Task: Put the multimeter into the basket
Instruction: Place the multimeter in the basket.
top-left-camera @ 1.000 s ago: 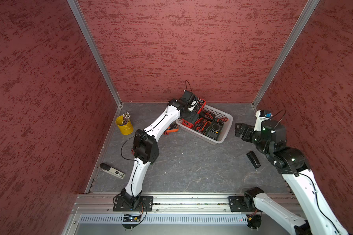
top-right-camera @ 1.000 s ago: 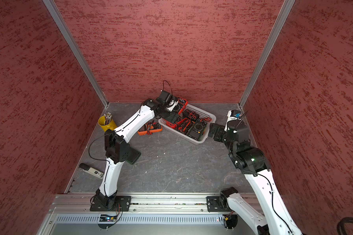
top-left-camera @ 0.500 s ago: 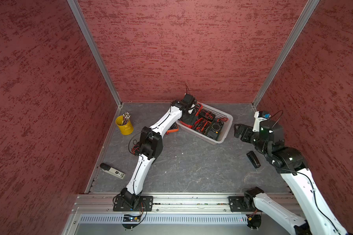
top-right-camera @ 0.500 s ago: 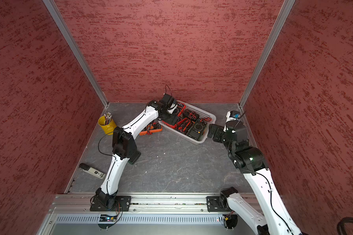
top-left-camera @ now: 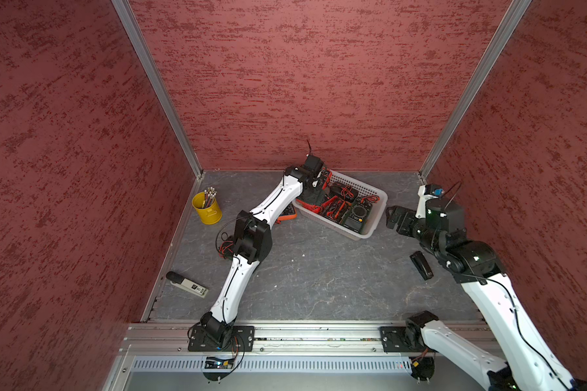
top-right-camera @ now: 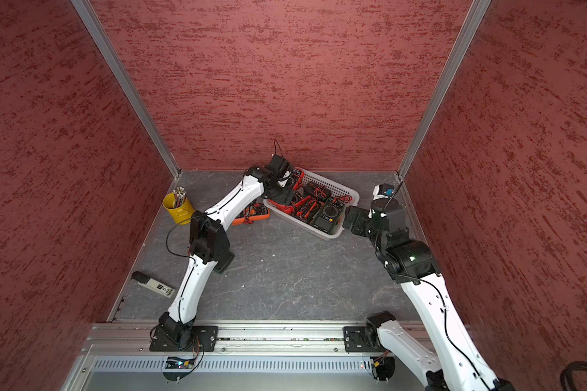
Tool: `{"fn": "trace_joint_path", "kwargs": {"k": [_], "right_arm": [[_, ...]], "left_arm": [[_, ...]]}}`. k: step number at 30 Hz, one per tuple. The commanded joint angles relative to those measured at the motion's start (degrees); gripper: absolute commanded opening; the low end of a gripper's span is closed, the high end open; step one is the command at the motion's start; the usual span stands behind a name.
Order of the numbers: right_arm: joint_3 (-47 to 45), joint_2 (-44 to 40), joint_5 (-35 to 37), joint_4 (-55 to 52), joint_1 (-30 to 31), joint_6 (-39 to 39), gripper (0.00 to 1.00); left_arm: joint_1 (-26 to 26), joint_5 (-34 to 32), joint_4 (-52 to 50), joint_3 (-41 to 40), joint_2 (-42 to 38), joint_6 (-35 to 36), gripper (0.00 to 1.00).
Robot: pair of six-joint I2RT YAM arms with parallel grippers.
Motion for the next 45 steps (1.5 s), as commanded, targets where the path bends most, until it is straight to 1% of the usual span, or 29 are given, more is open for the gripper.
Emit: {"fn": "trace_joint_path", "kwargs": {"k": [1,7,11,14,17,19,22,23,25,26,28,30,32,37,41,45], "right_arm": [[-0.45,0.0,-0.68,1.64,0.02,0.64,0.99],[-0.51,0.14,-0.57,1.59,-0.01,0.78,0.99],[-0.56,0.59,-0.7,1.78,-0.04,0.86,0.99],[-0.45,0.9,-1.18,1.76,0.01,0.96,0.99],[-0.53,0.76,-1.22,1.88,0.0,1.1,0.99],[-0.62,0.64,-1.16,1.85,0.01,1.19,0.99],[-0.62,0.46,-1.12,1.93,0.01,1.26,0.99],[-0.71,0.46,-1.16,1.94,-0.04,1.28,0.99],[-0.71,0.55,-1.21,1.93,-0.02,1.32,0.99],[-0.71,0.6,-1.23,1.91,-0.03,1.32,0.99],[-0.8,0.64,-1.37,1.89,0.0,1.45,0.99],[-0.88,0.64,-1.38,1.85,-0.05,1.39,0.99],[-0.88,0.64,-1.37,1.86,0.02,1.4,0.99],[-0.97,0.46,-1.47,1.87,-0.01,1.44,0.99],[-1.15,0.37,-1.43,1.85,0.02,1.61,0.99],[-1.12,0.28,-1.41,1.68,0.01,1.58,0.99]], "left_arm": [[0.13,-4.05,-1.63,2.13,2.79,-0.84,0.0],[0.26,-5.82,-3.28,3.43,4.76,-1.06,0.0],[0.03,-5.08,-4.0,3.43,5.21,-0.28,0.0],[-0.41,-3.82,-5.44,3.29,5.59,1.56,0.06],[-1.1,-3.94,-6.6,3.01,5.81,3.3,0.08],[-1.29,-3.71,-6.78,2.69,5.78,3.82,0.12],[-1.64,-2.9,-6.93,2.55,5.74,4.25,0.26],[-1.84,-2.4,-6.94,2.55,5.63,4.24,0.35],[-2.1,-1.65,-7.08,2.55,5.33,4.37,0.6],[-2.32,-1.44,-7.09,2.55,5.06,4.41,0.69],[-2.55,-1.59,-7.35,2.54,4.58,4.33,0.85],[-2.64,-1.85,-7.62,2.55,4.05,4.07,0.94],[-2.62,-2.05,-7.86,2.57,3.24,3.67,1.0],[-2.81,-3.58,-8.91,1.92,0.16,2.75,1.0],[-2.82,-4.58,-7.32,-2.32,-4.48,2.36,1.0],[-2.81,-4.14,-5.51,-7.84,-10.2,2.54,1.0]]}}
